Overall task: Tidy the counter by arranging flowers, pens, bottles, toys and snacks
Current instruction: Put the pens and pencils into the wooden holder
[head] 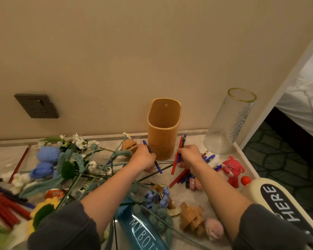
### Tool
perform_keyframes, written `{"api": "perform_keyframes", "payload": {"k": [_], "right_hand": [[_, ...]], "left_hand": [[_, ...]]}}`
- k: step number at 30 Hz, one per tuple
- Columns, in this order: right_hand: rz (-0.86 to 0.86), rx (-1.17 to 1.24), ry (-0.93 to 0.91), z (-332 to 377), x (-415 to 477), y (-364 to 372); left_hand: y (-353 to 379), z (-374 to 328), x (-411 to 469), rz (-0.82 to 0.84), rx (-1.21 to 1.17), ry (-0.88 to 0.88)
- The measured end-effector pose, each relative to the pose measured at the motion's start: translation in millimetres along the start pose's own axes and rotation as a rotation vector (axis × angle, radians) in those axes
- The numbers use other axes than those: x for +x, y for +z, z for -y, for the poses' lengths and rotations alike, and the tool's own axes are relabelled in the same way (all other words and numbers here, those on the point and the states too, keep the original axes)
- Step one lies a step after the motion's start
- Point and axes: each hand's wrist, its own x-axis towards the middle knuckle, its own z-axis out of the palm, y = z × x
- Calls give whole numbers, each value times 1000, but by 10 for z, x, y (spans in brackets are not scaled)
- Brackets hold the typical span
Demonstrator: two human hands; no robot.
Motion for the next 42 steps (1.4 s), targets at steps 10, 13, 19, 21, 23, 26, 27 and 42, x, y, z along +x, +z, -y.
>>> {"api": "perform_keyframes", "payload": {"k": [10, 13, 19, 21, 23, 26, 27, 42], "right_hand": [[141, 209, -87, -60, -764, 7], [170, 225, -139, -54, -912, -38], [195, 182, -255, 200, -1113, -96], [214, 175, -304, 358, -1144, -91], [239, 194, -349, 526, -1167, -86], [216, 145, -467, 796, -1181, -88], [193, 133, -508, 890, -1182, -89], [73, -173, -560, 1363, -472, -69]], "left_hand": [[42, 7, -707, 277, -259, 124], [-9, 16, -815, 232, -265, 184], [-166, -89, -946, 108, -248, 360], [-266, -183, -961, 76, -255, 421], [-377, -290, -953, 49, -248, 486], [-561, -489, -926, -46, -208, 598], [-614, -567, -914, -73, -208, 635], [-759, -967, -215, -195, 140, 717]]}}
